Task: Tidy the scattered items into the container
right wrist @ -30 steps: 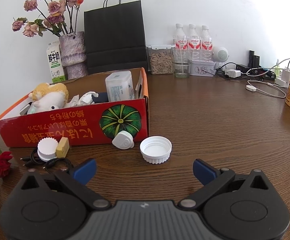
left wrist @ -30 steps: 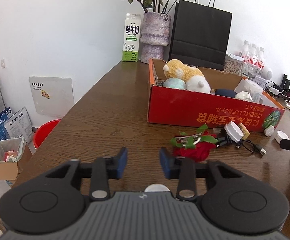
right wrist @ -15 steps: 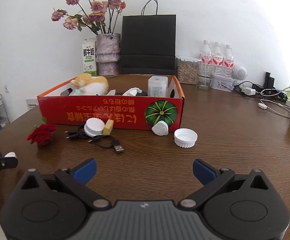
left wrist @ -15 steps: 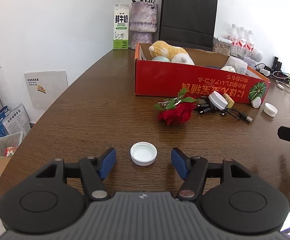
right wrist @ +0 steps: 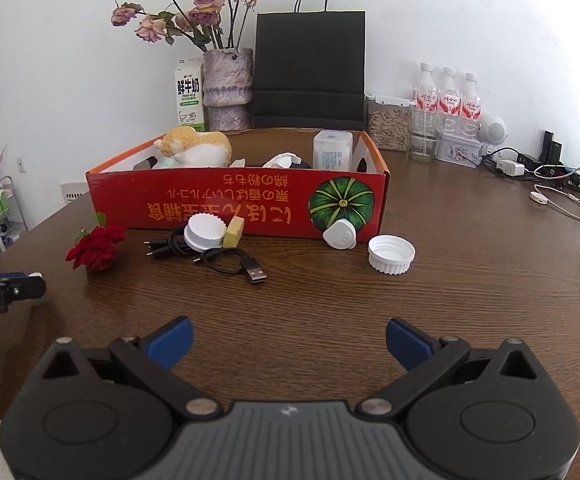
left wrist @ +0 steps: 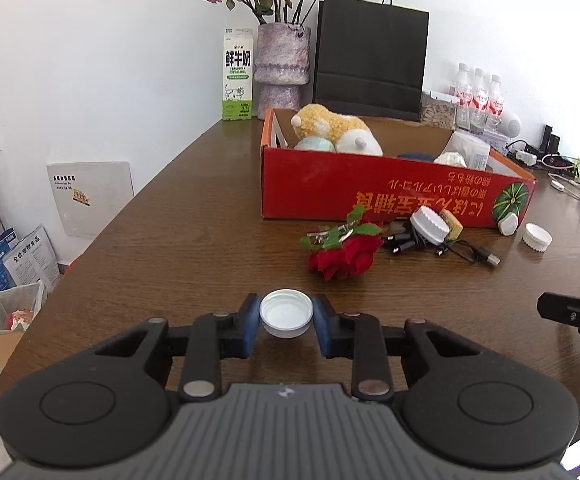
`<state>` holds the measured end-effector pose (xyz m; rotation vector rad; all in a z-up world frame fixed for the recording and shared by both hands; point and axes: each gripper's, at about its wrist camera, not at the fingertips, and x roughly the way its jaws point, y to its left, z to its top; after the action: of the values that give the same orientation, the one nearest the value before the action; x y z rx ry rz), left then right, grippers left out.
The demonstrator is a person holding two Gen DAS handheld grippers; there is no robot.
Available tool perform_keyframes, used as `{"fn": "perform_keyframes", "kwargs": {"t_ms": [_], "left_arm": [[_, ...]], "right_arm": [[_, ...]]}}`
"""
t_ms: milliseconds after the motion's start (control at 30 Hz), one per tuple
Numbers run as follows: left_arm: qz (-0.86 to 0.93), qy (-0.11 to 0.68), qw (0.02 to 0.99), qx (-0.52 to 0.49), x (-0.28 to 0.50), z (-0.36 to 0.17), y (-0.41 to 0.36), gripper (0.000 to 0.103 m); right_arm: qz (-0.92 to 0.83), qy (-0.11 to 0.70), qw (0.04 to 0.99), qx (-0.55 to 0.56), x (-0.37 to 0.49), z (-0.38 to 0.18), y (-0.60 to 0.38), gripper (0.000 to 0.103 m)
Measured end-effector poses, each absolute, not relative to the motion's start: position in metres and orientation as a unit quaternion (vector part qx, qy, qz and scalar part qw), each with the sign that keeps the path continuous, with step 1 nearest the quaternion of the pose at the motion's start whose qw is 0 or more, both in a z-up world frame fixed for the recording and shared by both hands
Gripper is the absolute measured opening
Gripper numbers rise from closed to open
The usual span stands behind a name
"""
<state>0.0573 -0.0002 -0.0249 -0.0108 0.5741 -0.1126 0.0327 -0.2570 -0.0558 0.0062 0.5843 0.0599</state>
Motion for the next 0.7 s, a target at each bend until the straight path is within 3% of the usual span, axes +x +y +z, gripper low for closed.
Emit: {"fn": "perform_keyframes", "kwargs": {"t_ms": [367,700], "left_arm": [[-0.073,0.234,0.969,-0.014,0.077,0.004,-0.013,0.029],[-0.075,0.245,0.966,-0.029,0.093,-0.003,-0.012,0.029]], "right_arm": [[0.057,0.293,0.954,-0.013,0.086,-0.042,-0.234,0.102],[0.072,0.329,0.941,-0.021,0.132,-0.055,-0.213,0.085]]}}
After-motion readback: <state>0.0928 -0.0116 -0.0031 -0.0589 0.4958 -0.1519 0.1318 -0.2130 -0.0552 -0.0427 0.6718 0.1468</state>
